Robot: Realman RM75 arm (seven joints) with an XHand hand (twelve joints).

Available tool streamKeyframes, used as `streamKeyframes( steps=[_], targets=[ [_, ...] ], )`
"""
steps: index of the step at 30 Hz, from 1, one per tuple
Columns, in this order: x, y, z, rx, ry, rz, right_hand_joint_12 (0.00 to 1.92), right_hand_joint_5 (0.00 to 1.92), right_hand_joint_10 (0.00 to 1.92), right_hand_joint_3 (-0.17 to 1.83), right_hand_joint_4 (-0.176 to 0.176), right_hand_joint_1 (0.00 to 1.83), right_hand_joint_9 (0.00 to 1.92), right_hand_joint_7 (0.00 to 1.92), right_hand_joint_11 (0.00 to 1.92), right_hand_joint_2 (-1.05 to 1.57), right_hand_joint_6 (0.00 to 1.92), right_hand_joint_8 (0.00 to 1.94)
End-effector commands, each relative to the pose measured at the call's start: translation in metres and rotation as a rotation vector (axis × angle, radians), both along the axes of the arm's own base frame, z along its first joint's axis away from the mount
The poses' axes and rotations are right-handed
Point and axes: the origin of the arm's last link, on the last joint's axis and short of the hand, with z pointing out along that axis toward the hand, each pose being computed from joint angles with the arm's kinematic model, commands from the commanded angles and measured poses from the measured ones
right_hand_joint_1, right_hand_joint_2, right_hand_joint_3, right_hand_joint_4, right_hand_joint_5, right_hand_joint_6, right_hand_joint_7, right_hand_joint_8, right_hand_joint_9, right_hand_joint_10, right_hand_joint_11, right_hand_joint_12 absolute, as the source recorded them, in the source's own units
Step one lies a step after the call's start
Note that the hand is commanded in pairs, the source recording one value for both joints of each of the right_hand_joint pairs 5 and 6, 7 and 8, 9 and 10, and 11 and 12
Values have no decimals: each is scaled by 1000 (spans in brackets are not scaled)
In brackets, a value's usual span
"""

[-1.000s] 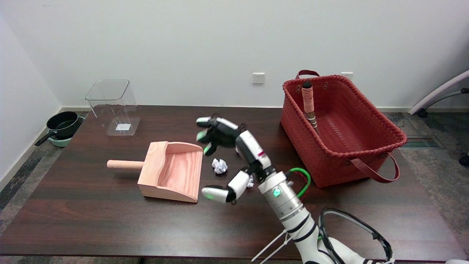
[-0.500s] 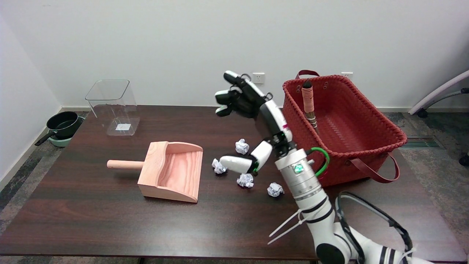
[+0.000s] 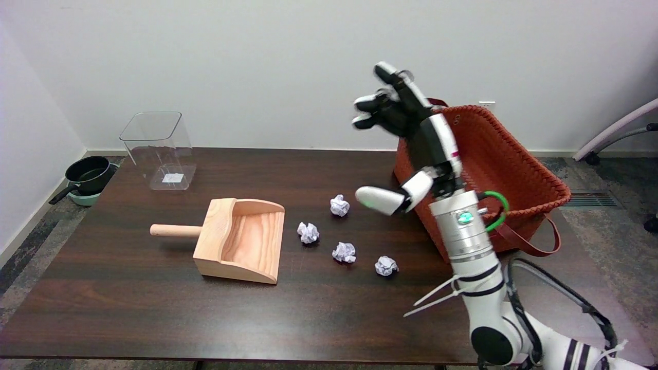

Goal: Pick up the broom in the basket.

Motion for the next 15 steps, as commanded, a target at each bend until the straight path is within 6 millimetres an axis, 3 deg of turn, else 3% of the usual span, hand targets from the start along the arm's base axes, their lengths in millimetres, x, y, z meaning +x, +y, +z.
streamKeyframes(
  steps=[1,7,15],
  targets=[
    [43,-3,59,-148,28,79,744,318,584,1060,0,1187,584,684,744,-344,318,684],
    [56,-19,75,-173,70,55,697,364,562,1111,0,1178,562,619,697,-441,364,619],
    [51,-56,98,-213,150,-31,618,323,507,1119,0,1170,507,613,618,-479,323,613]
  ],
)
